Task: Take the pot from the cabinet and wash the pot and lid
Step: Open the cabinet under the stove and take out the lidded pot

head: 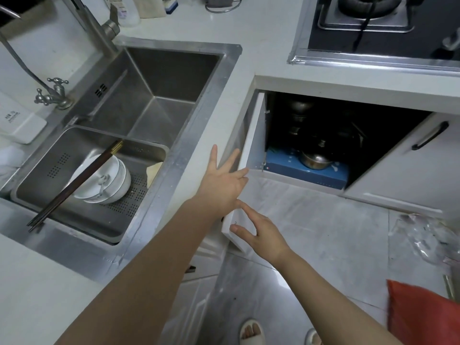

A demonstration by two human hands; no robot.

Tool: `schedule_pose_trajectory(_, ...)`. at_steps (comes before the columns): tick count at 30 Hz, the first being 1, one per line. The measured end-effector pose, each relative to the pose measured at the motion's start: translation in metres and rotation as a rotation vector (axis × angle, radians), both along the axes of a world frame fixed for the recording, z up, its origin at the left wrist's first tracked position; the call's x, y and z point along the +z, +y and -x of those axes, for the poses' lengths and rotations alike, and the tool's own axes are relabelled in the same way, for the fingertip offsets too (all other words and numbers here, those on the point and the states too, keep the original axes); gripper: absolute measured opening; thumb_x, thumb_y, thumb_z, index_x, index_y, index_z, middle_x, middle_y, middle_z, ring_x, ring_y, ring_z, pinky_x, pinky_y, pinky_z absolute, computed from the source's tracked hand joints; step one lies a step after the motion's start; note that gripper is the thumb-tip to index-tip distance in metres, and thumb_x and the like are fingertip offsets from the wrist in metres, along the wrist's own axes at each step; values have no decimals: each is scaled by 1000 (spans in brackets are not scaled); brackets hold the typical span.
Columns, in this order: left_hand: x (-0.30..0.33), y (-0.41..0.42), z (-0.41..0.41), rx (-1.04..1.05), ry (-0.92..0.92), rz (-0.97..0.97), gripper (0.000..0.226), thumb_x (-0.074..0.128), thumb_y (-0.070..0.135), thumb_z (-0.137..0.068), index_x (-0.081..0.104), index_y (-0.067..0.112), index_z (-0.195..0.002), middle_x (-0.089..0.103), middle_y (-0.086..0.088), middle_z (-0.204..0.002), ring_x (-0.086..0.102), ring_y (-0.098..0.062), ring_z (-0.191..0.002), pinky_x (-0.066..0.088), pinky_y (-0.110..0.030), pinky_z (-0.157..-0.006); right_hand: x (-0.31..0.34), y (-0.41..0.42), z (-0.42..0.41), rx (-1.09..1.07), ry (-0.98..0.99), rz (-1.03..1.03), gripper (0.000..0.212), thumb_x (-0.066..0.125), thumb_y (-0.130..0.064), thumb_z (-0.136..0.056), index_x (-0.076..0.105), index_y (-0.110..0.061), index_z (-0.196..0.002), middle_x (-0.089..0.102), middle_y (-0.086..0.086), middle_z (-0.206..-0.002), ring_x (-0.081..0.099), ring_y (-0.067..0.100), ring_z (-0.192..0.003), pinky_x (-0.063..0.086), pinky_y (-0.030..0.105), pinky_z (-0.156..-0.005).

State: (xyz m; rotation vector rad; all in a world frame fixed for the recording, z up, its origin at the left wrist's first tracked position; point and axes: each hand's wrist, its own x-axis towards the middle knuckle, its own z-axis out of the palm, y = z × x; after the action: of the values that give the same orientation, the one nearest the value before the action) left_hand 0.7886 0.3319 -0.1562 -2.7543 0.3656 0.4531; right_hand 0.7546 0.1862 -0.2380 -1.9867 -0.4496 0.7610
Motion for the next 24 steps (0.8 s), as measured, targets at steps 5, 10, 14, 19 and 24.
schedule_pose_trajectory(5, 0, 1, 1, 40, 12, -54, 64, 48, 60, -86, 46, 21, -137, 26, 7, -156, -10, -29, -147, -18, -68, -104, 0, 8, 0, -9, 50, -37, 42, 52, -54, -87, 26, -76, -111, 50, -17, -135, 41, 11, -128, 32, 21, -96)
schedule_pose_trajectory(10, 2, -1, -1, 53, 40, -119, 64, 49, 57, -87, 43, 21, -140, 23, 3, -157, -10, -30, -147, -15, -69, -105, -3, 0, -5, -4, 64, 37, 69, 52, -57, -86, 25, -37, -146, 39, -9, -149, 35, 14, -136, 28, 23, -105)
schedule_pose_trajectory(14, 0, -12, 1, 80, -10, -83, 69, 34, 66, -87, 49, 18, -134, 39, 1, -148, -1, -27, -148, -12, -66, -111, 2, -22, -15, -26, 36, 65, 69, 53, -55, -86, 27, -33, -146, 40, -6, -149, 36, 15, -136, 28, 24, -106)
schedule_pose_trajectory(19, -11, -50, 1, 134, -16, 72, 67, 22, 62, -92, 50, 17, -134, 44, -2, -145, 7, -23, -148, -10, -56, -117, 3, -66, -31, -50, -1, 117, 66, 50, -55, -88, 32, -28, -145, 38, -6, -151, 33, 13, -139, 26, 28, -112)
schedule_pose_trajectory(24, -35, -104, -3, 263, 57, 253, 58, 30, 53, -95, 39, 19, -141, 42, -2, -147, 21, -22, -144, 3, -50, -117, -1, -125, -53, -109, -55, 248, 63, 45, -51, -92, 32, -22, -146, 36, -1, -152, 32, 17, -139, 23, 28, -113)
